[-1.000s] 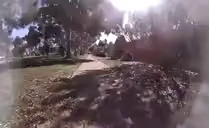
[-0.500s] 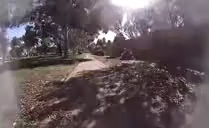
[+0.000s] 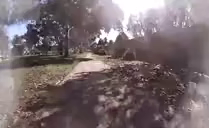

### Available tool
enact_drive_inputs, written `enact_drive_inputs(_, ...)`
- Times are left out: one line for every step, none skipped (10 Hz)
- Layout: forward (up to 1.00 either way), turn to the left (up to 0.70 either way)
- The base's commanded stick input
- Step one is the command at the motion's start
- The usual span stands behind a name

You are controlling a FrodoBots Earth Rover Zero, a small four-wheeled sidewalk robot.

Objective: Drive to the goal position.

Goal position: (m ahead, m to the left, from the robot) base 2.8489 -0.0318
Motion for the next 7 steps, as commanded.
enact_drive_inputs(0.58, 0.3)
enact_drive_inputs(0.58, 0.12)
enact_drive_inputs(0.58, 0.0)
enact_drive_inputs(0.58, 0.0)
enact_drive_inputs(0.58, 0.0)
enact_drive_inputs(0.58, 0.0)
enact_drive_inputs(0.58, 0.0)
